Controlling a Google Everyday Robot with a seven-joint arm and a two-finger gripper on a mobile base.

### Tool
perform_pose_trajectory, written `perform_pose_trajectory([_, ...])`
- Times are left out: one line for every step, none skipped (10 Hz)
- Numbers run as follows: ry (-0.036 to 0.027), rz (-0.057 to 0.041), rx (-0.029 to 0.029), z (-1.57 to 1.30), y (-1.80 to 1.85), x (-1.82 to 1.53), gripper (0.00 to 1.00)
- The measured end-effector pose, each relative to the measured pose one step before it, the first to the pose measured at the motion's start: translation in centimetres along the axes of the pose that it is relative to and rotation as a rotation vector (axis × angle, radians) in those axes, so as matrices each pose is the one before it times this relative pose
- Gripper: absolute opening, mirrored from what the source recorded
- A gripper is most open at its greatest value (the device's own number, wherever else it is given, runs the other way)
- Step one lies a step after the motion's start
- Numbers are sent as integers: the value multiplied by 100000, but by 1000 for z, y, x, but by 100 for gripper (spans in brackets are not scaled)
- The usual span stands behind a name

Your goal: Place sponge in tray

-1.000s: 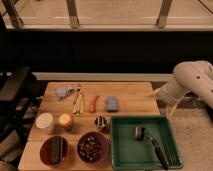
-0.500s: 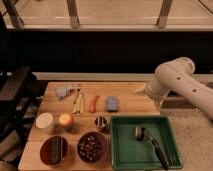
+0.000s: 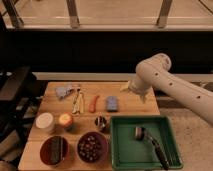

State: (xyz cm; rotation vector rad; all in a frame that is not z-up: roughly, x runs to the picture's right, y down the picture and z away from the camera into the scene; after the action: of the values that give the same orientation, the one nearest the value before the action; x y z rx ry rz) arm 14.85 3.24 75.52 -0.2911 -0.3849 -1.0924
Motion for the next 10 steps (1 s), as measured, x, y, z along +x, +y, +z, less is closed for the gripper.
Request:
perform_pose_trajectory([252, -1902, 1698, 529, -313, 458, 80])
perform_pose_trajectory([-665, -2172, 1481, 696, -344, 156, 80])
perform_pose_trajectory([-1563, -3010, 1912, 1057, -1177, -27, 80])
perform_pose_trajectory([-1573, -1590, 1161, 859, -879, -151, 80])
perform_pose_trajectory([-2272, -1694, 1438, 978, -1044, -278, 80])
perform_pose_trajectory([-2399, -1217, 1254, 875, -740, -310, 80])
perform_pose_trajectory([-2406, -1219, 1410, 899, -1008, -384, 80])
perform_pose_trajectory([-1937, -1546, 1064, 860, -1151, -381, 80])
perform_pose_trajectory([-234, -754, 18, 176, -397, -115, 80])
perform_pose_trajectory([159, 359, -166, -62, 284, 39, 80])
